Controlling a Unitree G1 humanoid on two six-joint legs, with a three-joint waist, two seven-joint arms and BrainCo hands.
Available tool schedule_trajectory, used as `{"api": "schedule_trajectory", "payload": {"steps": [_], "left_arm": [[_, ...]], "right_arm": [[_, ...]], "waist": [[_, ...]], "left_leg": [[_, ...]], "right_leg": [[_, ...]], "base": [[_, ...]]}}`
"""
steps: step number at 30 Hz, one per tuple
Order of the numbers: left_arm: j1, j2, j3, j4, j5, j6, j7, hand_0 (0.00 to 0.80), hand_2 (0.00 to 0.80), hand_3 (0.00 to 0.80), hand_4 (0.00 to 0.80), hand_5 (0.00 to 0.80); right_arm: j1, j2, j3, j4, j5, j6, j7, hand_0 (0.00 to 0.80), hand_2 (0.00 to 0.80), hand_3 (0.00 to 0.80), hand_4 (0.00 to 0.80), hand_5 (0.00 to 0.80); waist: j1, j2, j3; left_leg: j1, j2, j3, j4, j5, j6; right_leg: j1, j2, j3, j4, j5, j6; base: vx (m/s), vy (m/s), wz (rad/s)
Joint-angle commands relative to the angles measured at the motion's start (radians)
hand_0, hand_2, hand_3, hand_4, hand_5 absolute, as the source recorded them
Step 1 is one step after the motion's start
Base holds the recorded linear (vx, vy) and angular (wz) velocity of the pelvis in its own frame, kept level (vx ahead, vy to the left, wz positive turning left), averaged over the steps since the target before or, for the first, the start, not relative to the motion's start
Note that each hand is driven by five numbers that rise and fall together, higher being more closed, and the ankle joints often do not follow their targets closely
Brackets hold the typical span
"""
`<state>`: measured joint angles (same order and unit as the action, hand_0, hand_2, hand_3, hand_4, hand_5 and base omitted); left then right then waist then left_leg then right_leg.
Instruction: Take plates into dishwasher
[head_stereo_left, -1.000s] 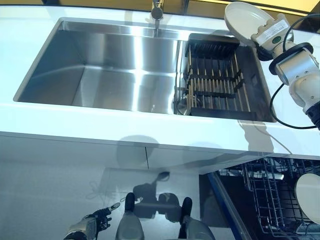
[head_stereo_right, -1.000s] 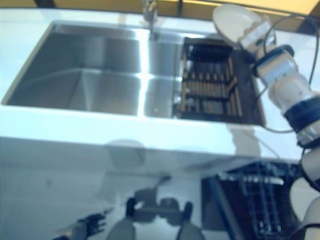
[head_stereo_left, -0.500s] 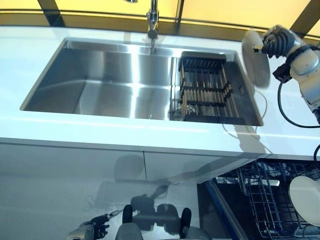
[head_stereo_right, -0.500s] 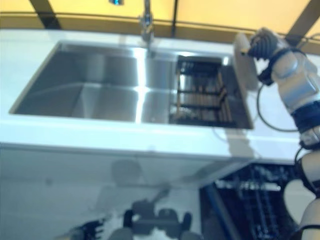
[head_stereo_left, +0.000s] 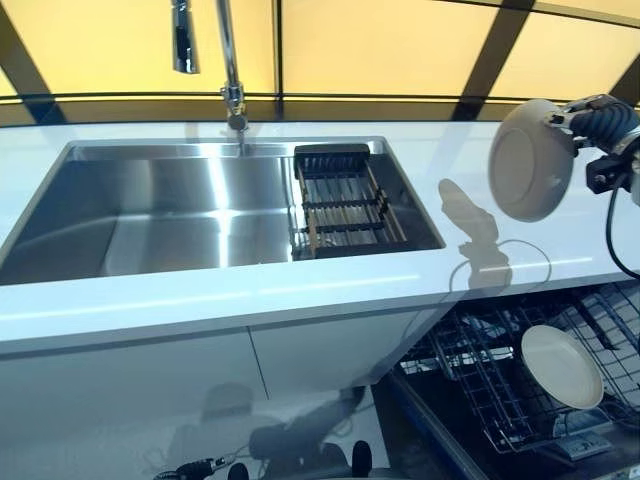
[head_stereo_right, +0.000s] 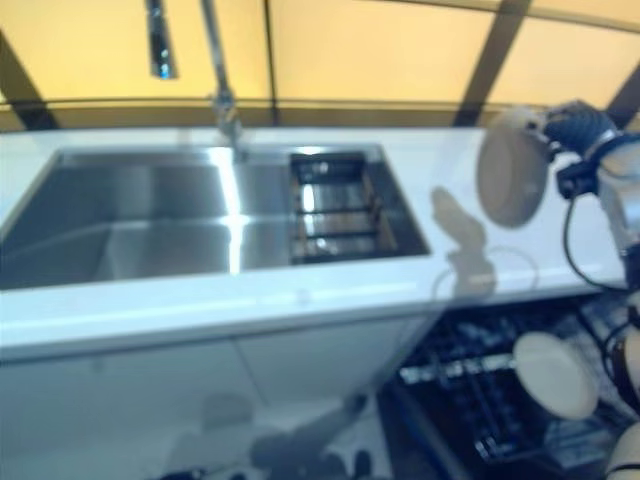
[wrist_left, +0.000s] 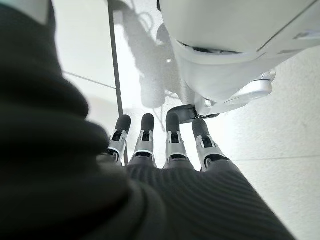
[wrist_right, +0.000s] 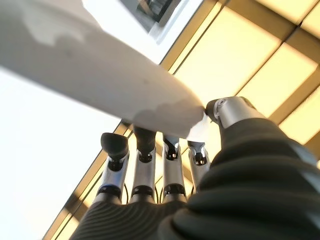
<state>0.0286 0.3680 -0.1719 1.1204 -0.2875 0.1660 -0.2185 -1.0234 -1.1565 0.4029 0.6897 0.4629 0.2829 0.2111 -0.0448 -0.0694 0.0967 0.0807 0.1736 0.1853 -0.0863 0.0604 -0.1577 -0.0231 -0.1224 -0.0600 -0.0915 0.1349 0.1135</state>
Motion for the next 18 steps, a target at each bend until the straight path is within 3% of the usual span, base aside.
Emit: {"api": "schedule_trajectory", "payload": {"steps": [1,12,18], "left_arm": [[-0.037,0.029,-0.034,0.083,0.055,-0.026,-0.012,0.0,0.0,0.0,0.0,0.0],[-0.018,0.027,-0.049,0.1,0.077,-0.06,-0.015,0.0,0.0,0.0,0.0,0.0],[-0.016,0.026,-0.049,0.094,0.083,-0.064,-0.008,0.0,0.0,0.0,0.0,0.0]], "right_arm": [[-0.072,-0.097,-0.027,0.045,0.028,-0.039,0.009,0.8,0.8,0.8,0.8,0.8],[-0.035,-0.23,-0.075,0.087,0.058,-0.05,0.059,0.8,0.8,0.8,0.8,0.8],[0.103,-0.263,-0.185,0.055,0.066,-0.049,0.107,0.8,0.8,0.8,0.8,0.8]], "waist": [[-0.015,-0.044,-0.006],[-0.069,-0.054,-0.02],[-0.099,-0.052,-0.019]], "left_leg": [[0.073,0.002,0.006,-0.001,-0.063,0.034],[0.095,0.011,0.047,-0.001,-0.072,0.033],[0.102,0.015,0.064,-0.001,-0.073,0.032]], "right_leg": [[0.065,-0.047,-0.005,0.004,-0.05,0.072],[0.049,-0.031,0.032,0.004,-0.04,0.071],[0.04,-0.026,0.046,0.004,-0.03,0.071]], "base": [[0.021,-0.014,-0.16],[0.012,-0.018,-0.14],[-0.003,-0.022,-0.06]]}}
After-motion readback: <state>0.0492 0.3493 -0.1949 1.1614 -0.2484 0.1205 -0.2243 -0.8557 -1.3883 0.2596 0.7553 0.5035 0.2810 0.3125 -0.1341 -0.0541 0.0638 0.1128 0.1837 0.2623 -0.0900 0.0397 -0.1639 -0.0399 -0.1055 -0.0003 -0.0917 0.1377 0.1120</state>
